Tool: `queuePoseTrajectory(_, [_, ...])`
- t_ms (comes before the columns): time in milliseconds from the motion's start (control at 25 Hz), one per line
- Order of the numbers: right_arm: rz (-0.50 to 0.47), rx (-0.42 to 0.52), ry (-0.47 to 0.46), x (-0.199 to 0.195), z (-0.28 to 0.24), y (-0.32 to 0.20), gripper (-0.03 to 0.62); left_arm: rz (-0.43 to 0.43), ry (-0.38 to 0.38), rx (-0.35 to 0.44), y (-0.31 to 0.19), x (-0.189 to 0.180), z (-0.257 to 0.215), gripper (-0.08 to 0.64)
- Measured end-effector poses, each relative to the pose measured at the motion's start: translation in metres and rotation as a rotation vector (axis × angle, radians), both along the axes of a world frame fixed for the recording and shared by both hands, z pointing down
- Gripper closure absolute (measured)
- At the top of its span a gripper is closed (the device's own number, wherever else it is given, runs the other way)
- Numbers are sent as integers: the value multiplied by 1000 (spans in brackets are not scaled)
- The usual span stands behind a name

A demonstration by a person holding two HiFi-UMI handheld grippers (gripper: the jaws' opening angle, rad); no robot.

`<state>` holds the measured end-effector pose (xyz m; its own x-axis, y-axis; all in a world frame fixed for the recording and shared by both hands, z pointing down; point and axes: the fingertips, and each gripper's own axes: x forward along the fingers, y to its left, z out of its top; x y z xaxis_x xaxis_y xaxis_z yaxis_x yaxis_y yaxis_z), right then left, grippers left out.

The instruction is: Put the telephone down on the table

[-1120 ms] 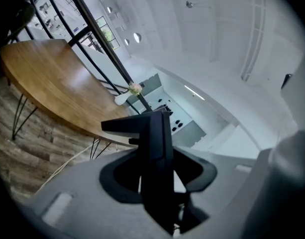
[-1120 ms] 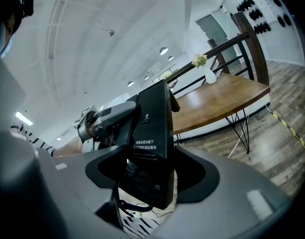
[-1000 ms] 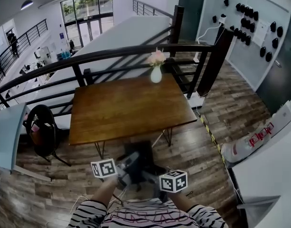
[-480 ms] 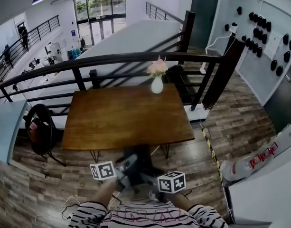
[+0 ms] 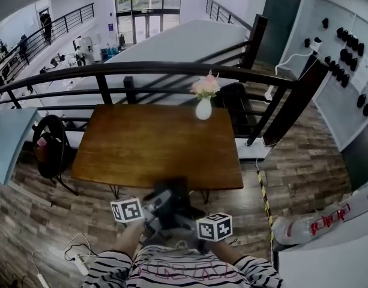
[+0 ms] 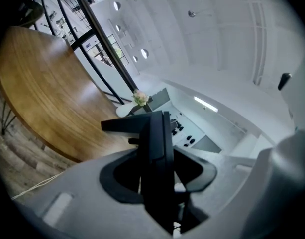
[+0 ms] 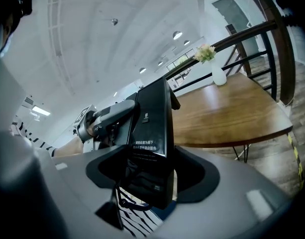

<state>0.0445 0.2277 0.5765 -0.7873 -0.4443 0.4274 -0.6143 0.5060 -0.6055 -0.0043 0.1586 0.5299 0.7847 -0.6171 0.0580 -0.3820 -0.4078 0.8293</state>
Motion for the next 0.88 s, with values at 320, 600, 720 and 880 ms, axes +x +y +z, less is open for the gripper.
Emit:
queuePoseTrajectory(320, [-5, -19, -9, -9, 9, -44, 302, -8, -8, -21, -44, -9, 10, 380])
queuePoseTrajectory(600, [39, -39, -9, -40, 11, -99, 302, 37, -3, -45, -104, -37, 14, 380])
queuePoseTrajectory(720, [62, -40, -11, -56, 9, -126, 302, 65, -4, -47, -131, -51, 12, 380])
queuePoseTrajectory(880, [110, -41, -21, -77, 6, -161, 302, 115, -10, -43, -168, -67, 8, 380])
